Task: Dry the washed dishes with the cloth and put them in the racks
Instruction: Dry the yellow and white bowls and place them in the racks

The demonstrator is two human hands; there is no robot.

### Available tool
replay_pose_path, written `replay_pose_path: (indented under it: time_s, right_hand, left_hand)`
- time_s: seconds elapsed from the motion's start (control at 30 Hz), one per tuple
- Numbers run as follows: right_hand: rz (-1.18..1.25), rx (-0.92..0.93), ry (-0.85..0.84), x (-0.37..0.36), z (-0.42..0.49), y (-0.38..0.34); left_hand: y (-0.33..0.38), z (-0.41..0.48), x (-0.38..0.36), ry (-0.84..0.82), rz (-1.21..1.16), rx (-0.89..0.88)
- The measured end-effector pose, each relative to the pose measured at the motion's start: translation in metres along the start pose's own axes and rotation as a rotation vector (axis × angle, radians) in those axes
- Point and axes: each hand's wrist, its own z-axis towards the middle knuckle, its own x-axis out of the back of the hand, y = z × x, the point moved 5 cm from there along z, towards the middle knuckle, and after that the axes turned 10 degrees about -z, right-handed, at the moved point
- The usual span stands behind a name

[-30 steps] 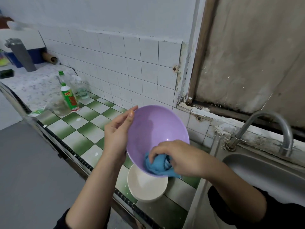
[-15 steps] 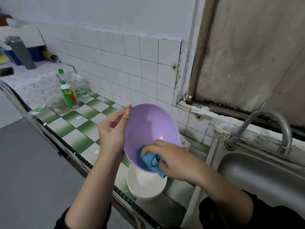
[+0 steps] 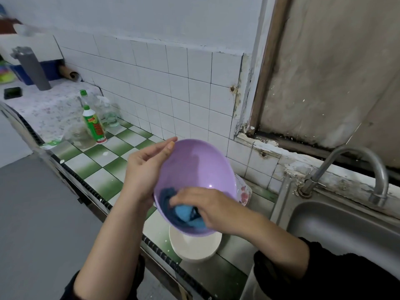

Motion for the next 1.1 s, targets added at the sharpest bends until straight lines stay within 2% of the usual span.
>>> replay_pose_path:
  time_s: [0.07,0.13,0.2,0.27,0.3,0.37,0.43,0.5,0.53,0.6,0.7,0.77,0.83,0.9,1.0,1.1]
  right_hand:
    - [-0.386,0.054,-0.041,0.006,-0.002,0.009]
    - [-0.591,-0.115,0.047,0.024,0.004,0.022]
    - [-0.473,-0.279,0.213,0.038,0.011,0.023]
    - [-0.183,-0.259,0.279,0.037,0.021,0.012]
    - [-0.081,-0.207,0.242,0.031,0.023,0.005]
    - [-0.064,-0.087,0.056,0.016,0.021,-0.011]
    - [-0.270,-0.135,-0.142,0.009,0.015,-0.006]
    - [-0.507,-0.272,-0.136,0.017,0.012,0.013]
    - [-0.558,-0.361,-0.057,0.026,0.012,0.021]
    - [-0.545,-0.459,0.255,0.042,0.011,0.030]
    - [-0.306,-0.348,0.686,0.059,0.011,0.024]
    - [-0.108,-0.253,0.757,0.058,0.017,0.011]
    - [0.112,-0.289,0.652,0.047,0.024,0.001]
    - [0.335,-0.355,0.403,0.031,0.026,-0.010]
    - [0.304,-0.280,0.042,0.022,0.018,-0.025]
    - [0.293,-0.236,-0.141,0.031,0.008,-0.035]
  left_hand:
    - [0.004,0.003,0.012,0.018,-0.018,-0.003]
    - [0.003,0.000,0.011,0.002,-0.032,-0.005]
    - [0.000,-0.005,-0.002,-0.033,-0.032,-0.002]
    - [0.000,-0.007,-0.013,-0.048,-0.016,-0.030]
    - [0.001,-0.006,-0.013,-0.034,-0.007,-0.048]
    - [0.006,-0.001,-0.005,0.007,0.023,-0.080]
    - [0.010,0.002,0.003,0.015,0.035,-0.088]
    - [0.007,0.000,0.004,0.003,0.013,-0.071]
    - [0.005,-0.002,0.002,0.001,-0.002,-0.055]
    - [-0.001,-0.005,-0.003,-0.004,-0.032,-0.026]
    - [-0.003,-0.008,-0.012,-0.035,-0.071,-0.013]
    - [-0.005,-0.010,-0.020,-0.066,-0.123,0.003]
    - [-0.009,-0.010,-0.021,-0.060,-0.162,0.023]
    - [-0.012,-0.007,-0.017,-0.048,-0.166,0.050]
    - [-0.013,0.001,-0.005,-0.020,-0.169,0.079]
    - [-0.009,0.007,0.004,-0.007,-0.221,0.110]
